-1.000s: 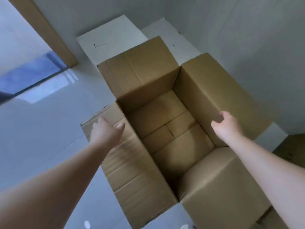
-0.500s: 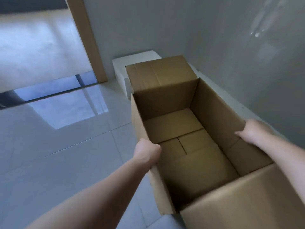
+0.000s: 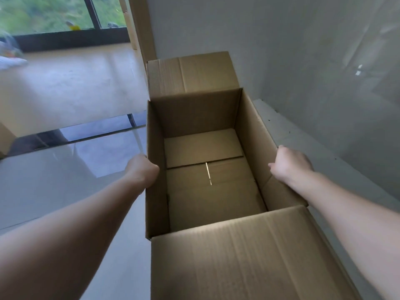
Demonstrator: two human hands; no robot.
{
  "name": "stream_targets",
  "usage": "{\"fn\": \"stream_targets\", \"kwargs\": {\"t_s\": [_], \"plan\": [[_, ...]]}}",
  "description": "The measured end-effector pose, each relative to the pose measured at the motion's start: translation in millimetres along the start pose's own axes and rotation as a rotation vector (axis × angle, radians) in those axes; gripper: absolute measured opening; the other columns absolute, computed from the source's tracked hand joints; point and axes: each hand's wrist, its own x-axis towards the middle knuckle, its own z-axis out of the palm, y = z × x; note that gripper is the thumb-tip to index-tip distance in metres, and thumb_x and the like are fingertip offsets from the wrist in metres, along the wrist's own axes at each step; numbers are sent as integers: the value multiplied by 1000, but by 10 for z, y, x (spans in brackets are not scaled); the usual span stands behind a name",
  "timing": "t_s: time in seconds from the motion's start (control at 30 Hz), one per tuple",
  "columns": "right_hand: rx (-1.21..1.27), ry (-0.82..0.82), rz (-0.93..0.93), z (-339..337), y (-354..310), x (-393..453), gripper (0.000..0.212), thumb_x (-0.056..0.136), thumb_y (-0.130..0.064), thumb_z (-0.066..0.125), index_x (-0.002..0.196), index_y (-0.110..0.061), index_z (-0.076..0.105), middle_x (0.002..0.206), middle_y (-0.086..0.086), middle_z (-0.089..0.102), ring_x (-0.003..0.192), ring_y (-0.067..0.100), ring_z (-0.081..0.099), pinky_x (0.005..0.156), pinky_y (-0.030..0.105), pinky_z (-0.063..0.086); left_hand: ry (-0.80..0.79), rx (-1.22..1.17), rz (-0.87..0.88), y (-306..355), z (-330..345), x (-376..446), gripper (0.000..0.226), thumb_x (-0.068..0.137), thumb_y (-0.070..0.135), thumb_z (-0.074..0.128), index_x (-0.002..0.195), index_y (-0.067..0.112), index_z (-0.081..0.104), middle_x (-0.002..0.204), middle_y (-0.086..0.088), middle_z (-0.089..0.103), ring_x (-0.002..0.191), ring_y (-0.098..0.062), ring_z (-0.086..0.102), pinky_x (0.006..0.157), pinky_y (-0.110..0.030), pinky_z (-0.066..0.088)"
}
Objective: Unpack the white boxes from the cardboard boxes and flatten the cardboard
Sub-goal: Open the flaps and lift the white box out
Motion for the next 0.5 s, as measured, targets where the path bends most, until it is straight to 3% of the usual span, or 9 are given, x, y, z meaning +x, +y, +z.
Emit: {"fn": "stream_targets", "kwargs": {"t_s": [0.3, 0.5], "plan": [[-6, -67, -73, 112, -513, -184, 26, 90, -22, 58, 109, -7, 48, 115, 16, 62, 109, 34, 59, 74, 33, 40, 111, 147, 9, -405, -477, 96, 5, 86, 10, 60, 85, 6, 64, 83, -12, 65, 75, -26, 63, 60, -31, 50], [45, -97, -249, -37, -1814, -428, 26, 90, -19, 53, 113, -8, 47, 118, 14, 61, 111, 34, 57, 74, 32, 37, 203, 160, -93, -1117, -1621, 280, 16, 85, 21, 69, 92, 7, 67, 90, -12, 68, 84, -28, 65, 71, -32, 52]]}}
